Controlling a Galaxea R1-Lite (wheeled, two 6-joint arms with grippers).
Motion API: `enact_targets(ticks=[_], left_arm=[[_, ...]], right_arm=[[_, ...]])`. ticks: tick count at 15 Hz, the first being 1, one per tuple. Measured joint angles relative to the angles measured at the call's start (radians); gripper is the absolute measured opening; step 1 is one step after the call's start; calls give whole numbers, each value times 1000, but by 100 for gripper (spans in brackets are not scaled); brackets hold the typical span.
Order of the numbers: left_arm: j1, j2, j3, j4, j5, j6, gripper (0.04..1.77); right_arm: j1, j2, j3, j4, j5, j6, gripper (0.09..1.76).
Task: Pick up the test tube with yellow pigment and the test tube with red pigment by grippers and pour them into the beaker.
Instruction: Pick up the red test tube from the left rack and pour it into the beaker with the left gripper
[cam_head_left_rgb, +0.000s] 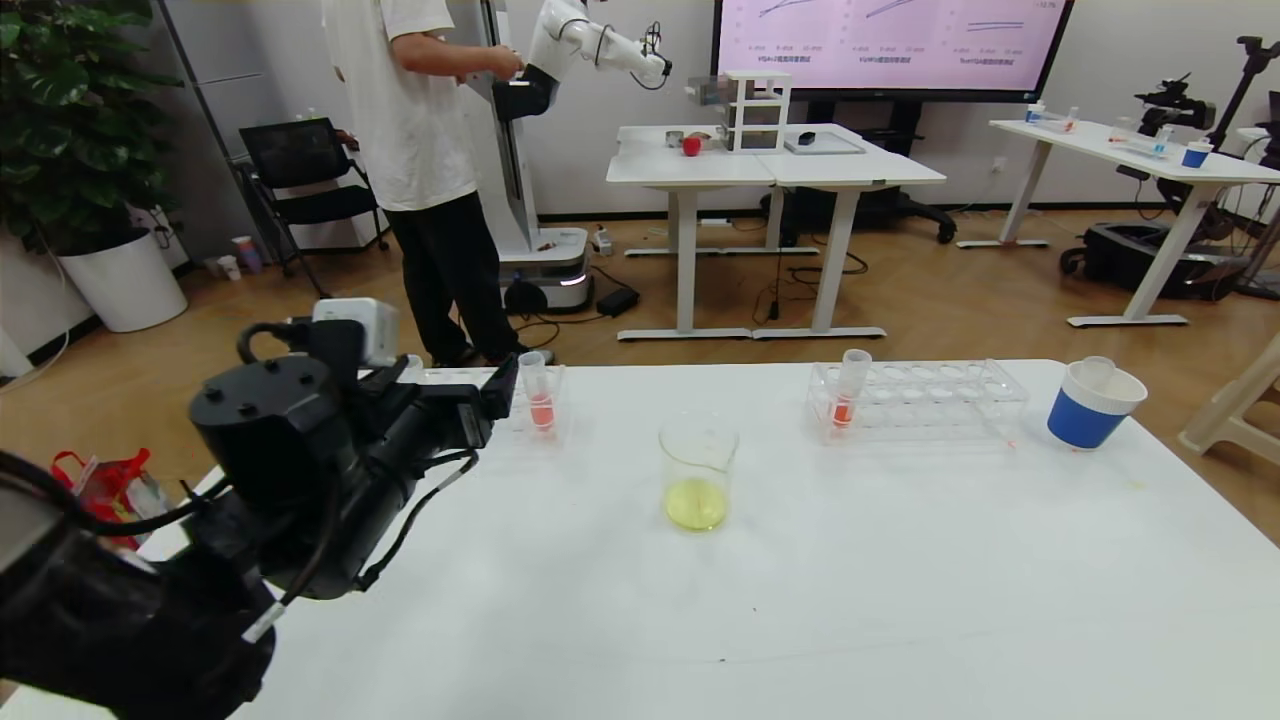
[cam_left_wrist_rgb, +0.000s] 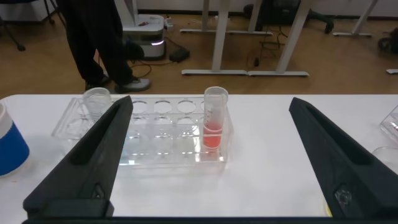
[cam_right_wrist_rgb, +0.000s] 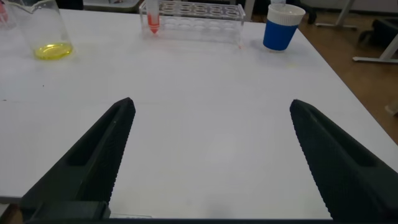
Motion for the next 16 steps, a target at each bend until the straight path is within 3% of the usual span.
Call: enact_targets(ticks=[4, 16], left_arm=[[-22, 215, -82, -142, 14, 0, 175], [51, 511, -429, -140, -22, 30, 175]], right_arm=[[0, 0, 0, 0, 0, 0, 174], [0, 0, 0, 0, 0, 0, 174]])
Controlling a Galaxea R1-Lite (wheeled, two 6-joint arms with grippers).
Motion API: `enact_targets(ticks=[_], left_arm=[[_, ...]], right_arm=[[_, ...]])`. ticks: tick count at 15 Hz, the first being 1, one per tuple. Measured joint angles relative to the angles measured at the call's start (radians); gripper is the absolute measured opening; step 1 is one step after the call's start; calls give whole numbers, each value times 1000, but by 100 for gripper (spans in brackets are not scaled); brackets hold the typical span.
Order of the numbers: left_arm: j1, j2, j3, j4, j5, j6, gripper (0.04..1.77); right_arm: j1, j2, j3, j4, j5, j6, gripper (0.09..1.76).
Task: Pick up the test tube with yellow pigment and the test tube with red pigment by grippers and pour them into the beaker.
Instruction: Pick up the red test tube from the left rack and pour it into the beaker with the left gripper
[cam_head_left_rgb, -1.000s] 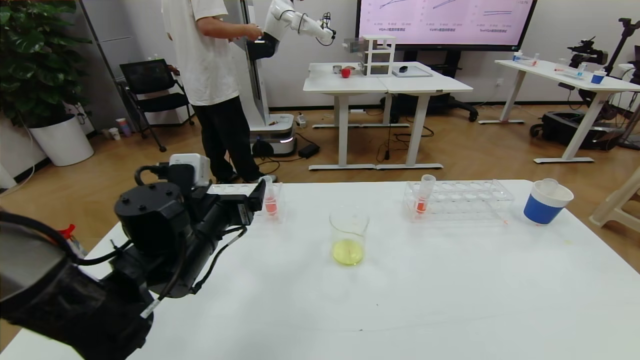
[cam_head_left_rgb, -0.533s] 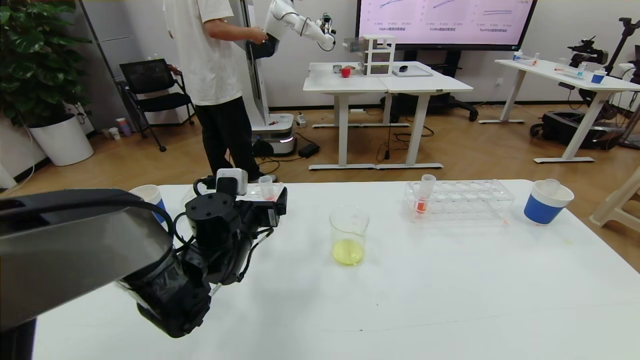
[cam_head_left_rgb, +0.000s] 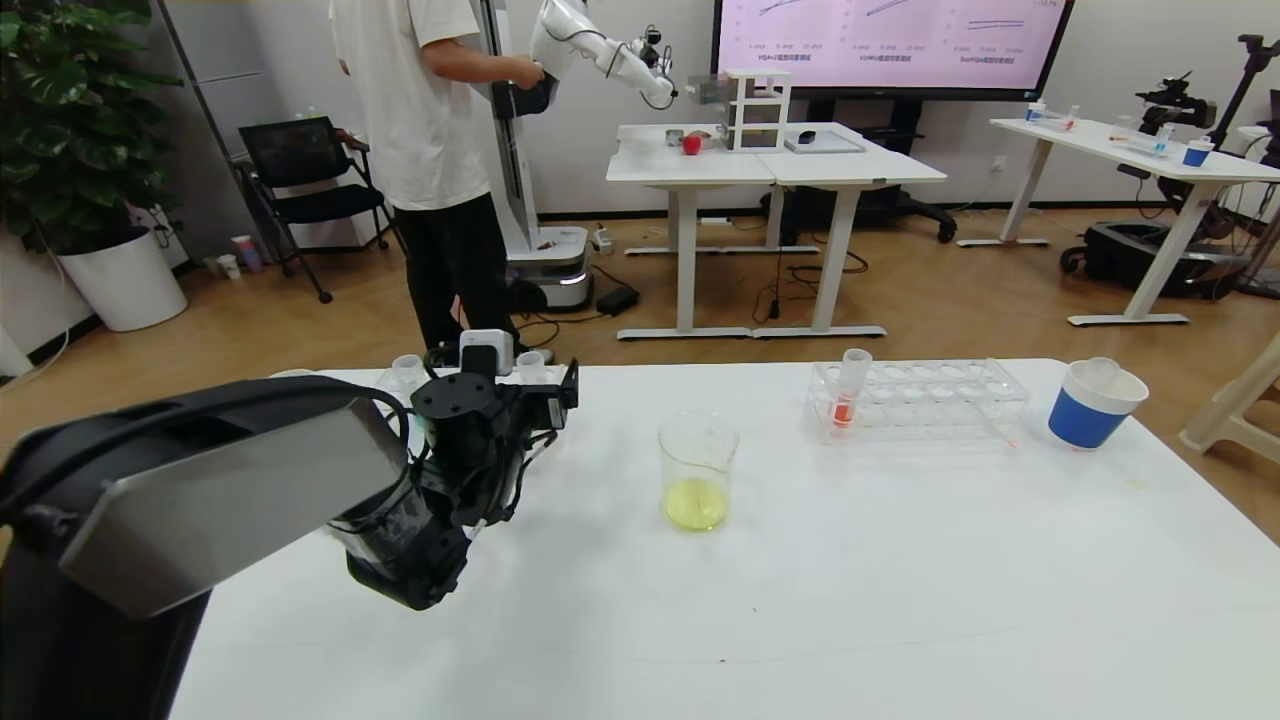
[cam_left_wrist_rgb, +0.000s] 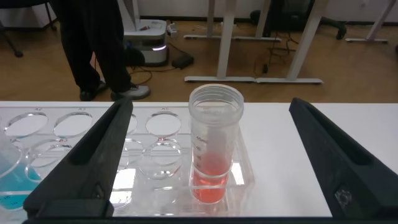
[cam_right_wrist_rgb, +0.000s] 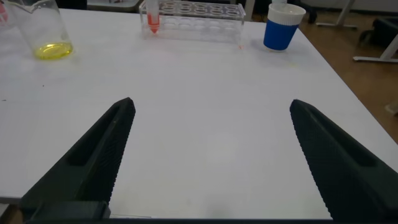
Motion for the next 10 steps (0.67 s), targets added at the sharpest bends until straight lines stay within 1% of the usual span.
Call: enact_targets(ticks=[4, 8, 9, 10], left_arm=[[7, 39, -46, 2, 1, 0, 175], [9, 57, -57, 1, 2, -1, 175], [9, 59, -58, -2, 2, -1, 163], [9, 59, -58, -4, 2, -1, 138]], right_arm=[[0, 0, 0, 0, 0, 0, 174], [0, 0, 0, 0, 0, 0, 174], [0, 0, 0, 0, 0, 0, 174], [0, 0, 0, 0, 0, 0, 174]])
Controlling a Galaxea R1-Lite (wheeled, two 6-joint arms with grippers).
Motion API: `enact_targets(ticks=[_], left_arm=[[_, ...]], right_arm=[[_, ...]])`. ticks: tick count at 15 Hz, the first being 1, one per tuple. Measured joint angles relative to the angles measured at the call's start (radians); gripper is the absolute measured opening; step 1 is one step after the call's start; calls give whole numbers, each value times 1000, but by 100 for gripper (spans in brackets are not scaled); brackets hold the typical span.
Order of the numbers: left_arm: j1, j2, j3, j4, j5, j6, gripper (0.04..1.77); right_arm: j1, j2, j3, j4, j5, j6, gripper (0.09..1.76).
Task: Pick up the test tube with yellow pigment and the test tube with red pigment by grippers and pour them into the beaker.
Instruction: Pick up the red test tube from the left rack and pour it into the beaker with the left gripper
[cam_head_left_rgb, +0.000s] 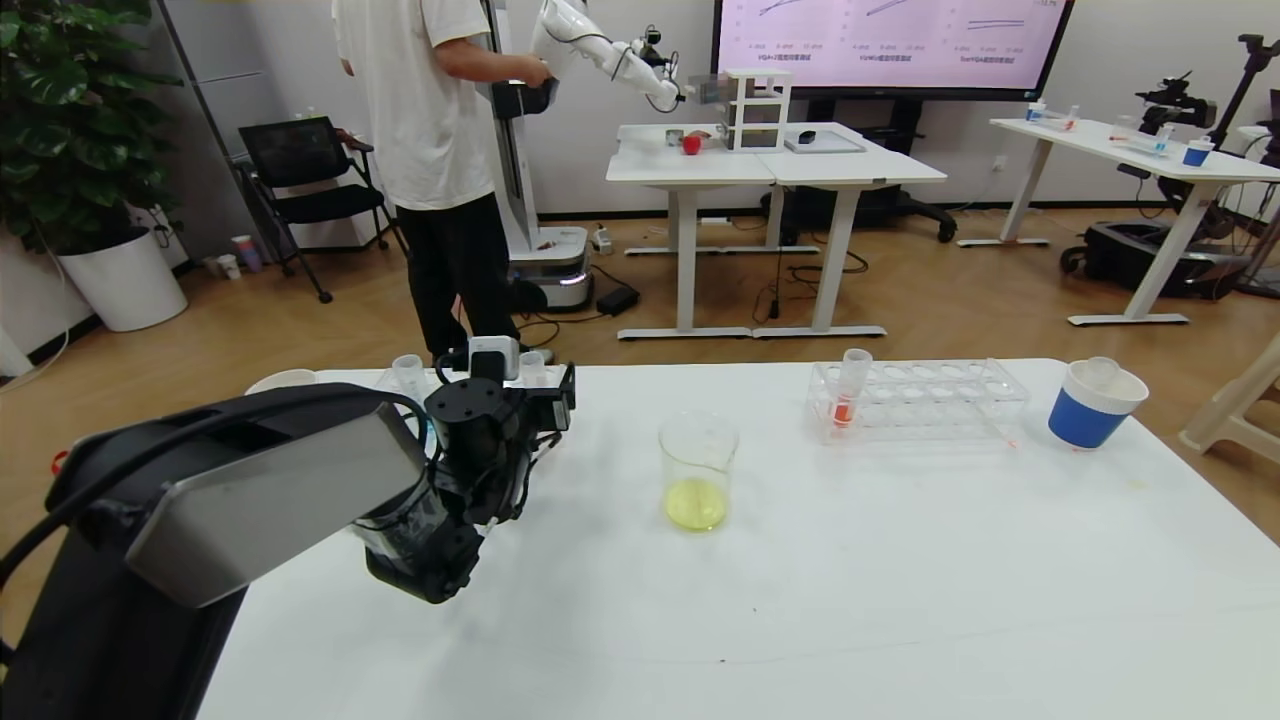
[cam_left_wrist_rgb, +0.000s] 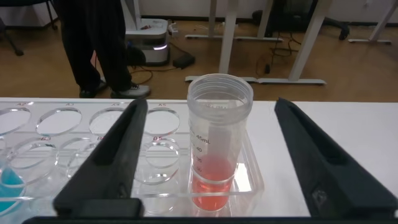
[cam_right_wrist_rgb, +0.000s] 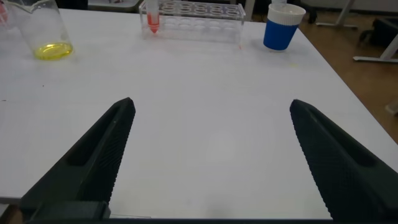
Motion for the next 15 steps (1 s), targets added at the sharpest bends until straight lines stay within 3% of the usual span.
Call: enact_targets(ticks=[2, 3, 5, 10, 15], left_arm=[[1, -1, 1, -1, 0, -1, 51], [1, -2, 1, -1, 1, -1, 34], [2, -5, 3, -3, 1, -3, 54], [4, -41, 6, 10, -3, 10, 50], [28, -178, -29, 160, -53, 37, 50]], right_arm=[[0, 0, 0, 0, 0, 0, 174], [0, 0, 0, 0, 0, 0, 174], [0, 0, 0, 0, 0, 0, 174], [0, 0, 0, 0, 0, 0, 174], [0, 0, 0, 0, 0, 0, 174]])
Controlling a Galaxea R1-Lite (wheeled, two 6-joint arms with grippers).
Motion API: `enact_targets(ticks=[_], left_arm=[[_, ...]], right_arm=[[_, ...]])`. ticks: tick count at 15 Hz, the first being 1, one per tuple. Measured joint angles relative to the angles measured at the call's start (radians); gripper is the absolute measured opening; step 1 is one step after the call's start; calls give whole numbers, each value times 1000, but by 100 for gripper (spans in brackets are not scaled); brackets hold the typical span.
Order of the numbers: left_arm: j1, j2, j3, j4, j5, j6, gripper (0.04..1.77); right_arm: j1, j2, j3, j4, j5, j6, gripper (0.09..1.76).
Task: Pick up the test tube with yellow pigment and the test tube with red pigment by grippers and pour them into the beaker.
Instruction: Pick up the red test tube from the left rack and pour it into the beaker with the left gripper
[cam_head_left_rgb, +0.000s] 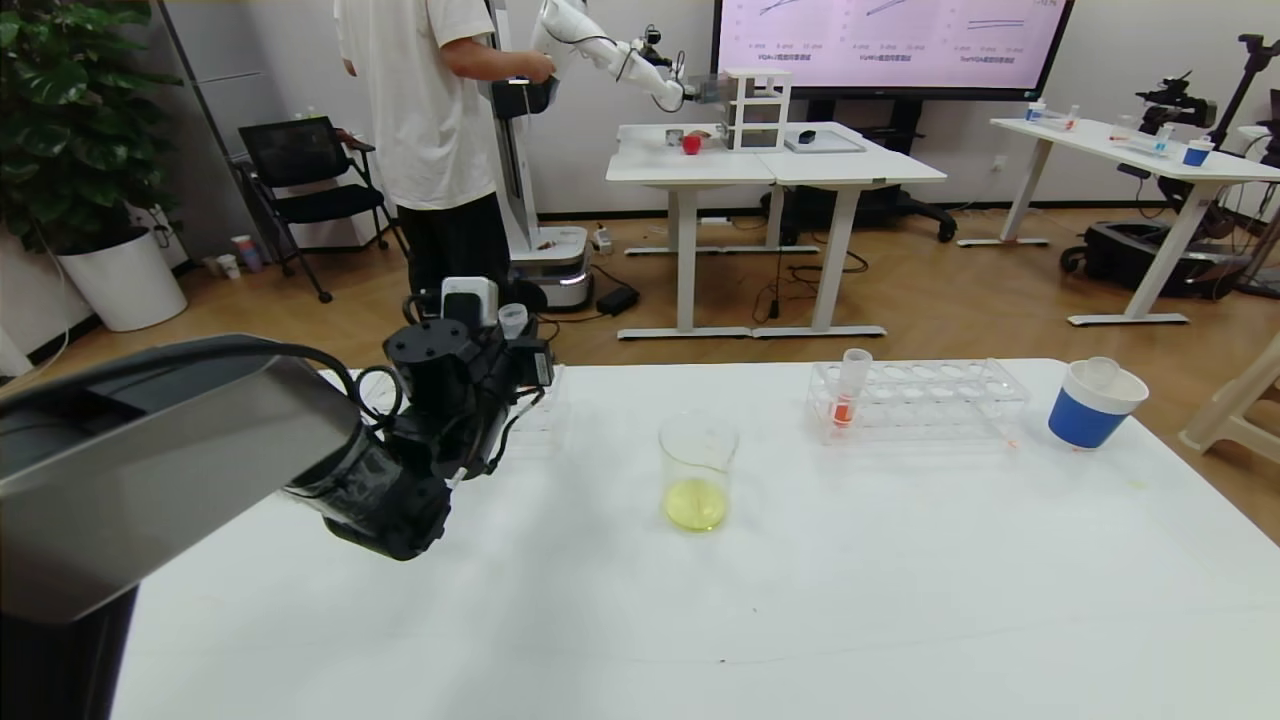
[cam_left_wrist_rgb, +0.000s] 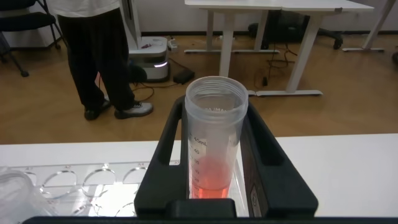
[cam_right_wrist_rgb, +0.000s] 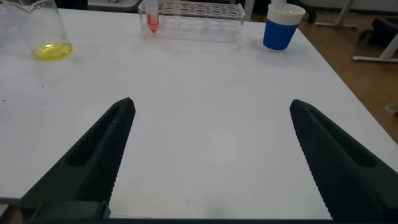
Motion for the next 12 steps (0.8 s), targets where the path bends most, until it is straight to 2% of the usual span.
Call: enact_targets(ticks=[5, 7, 9, 12], left_arm=[[9, -84, -10, 32, -46, 1, 50], [5, -92, -10, 31, -98, 1, 50], [-3, -99, -11, 31, -199, 17, 50], [-23, -112, 27, 28, -439, 81, 50]], right_arm=[[0, 0, 0, 0, 0, 0, 174], [0, 0, 0, 0, 0, 0, 174], [0, 0, 0, 0, 0, 0, 174], [0, 0, 0, 0, 0, 0, 174]])
